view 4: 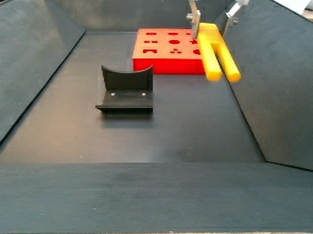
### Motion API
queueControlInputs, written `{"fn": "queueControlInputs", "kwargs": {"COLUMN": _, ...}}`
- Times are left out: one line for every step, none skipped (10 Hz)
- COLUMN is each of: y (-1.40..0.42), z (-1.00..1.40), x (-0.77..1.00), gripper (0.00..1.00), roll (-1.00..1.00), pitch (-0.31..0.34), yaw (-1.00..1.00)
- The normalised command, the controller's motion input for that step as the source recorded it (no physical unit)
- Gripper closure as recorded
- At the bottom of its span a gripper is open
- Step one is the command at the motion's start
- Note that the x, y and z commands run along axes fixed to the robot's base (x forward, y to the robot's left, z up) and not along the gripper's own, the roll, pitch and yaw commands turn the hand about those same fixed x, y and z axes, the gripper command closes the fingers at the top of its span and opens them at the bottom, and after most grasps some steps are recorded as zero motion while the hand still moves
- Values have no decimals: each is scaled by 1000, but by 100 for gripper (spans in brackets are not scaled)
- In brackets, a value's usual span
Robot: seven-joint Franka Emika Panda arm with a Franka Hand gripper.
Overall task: Pick up the square-circle object. Move up. Rotate the square-circle object. Place the square-circle object on the fixture. Regrasp the square-circle object. Move to above the board. Insert the square-circle object.
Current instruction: Place the square-circle object on the fixture.
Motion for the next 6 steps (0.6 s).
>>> {"fn": "queueControlInputs", "kwargs": {"y": -363, "z": -263, "x": 1000, "gripper": 100, "roll": 146, "pitch": 124, "yaw": -253}}
{"fn": "queueControlInputs", "kwargs": {"y": -328, "z": -248, "x": 1000, "gripper": 100, "roll": 143, "pitch": 103, "yaw": -194}}
{"fn": "queueControlInputs", "kwargs": {"y": -286, "z": -214, "x": 1000, "gripper": 100, "roll": 123, "pitch": 73, "yaw": -100}}
{"fn": "queueControlInputs", "kwargs": {"y": -273, "z": -204, "x": 1000, "gripper": 100, "roll": 108, "pitch": 59, "yaw": -48}}
{"fn": "queueControlInputs", "kwargs": {"y": -244, "z": -189, "x": 1000, "gripper": 100, "roll": 93, "pitch": 44, "yaw": -8}}
{"fn": "queueControlInputs", "kwargs": {"y": -230, "z": -181, "x": 1000, "gripper": 100, "roll": 86, "pitch": 40, "yaw": 3}}
